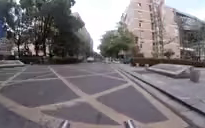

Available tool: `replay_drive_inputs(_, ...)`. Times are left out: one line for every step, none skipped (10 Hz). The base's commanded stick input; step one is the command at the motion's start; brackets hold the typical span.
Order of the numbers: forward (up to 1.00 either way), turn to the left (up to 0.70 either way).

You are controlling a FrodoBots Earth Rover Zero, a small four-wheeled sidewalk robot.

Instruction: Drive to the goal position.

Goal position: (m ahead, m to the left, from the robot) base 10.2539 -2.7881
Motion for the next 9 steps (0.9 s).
replay_drive_inputs(0.7, 0.0)
replay_drive_inputs(0.7, 0.0)
replay_drive_inputs(0.7, -0.1)
replay_drive_inputs(0.7, -0.13)
replay_drive_inputs(0.7, -0.14)
replay_drive_inputs(0.7, -0.14)
replay_drive_inputs(0.7, -0.14)
replay_drive_inputs(0.7, -0.14)
replay_drive_inputs(0.7, -0.14)
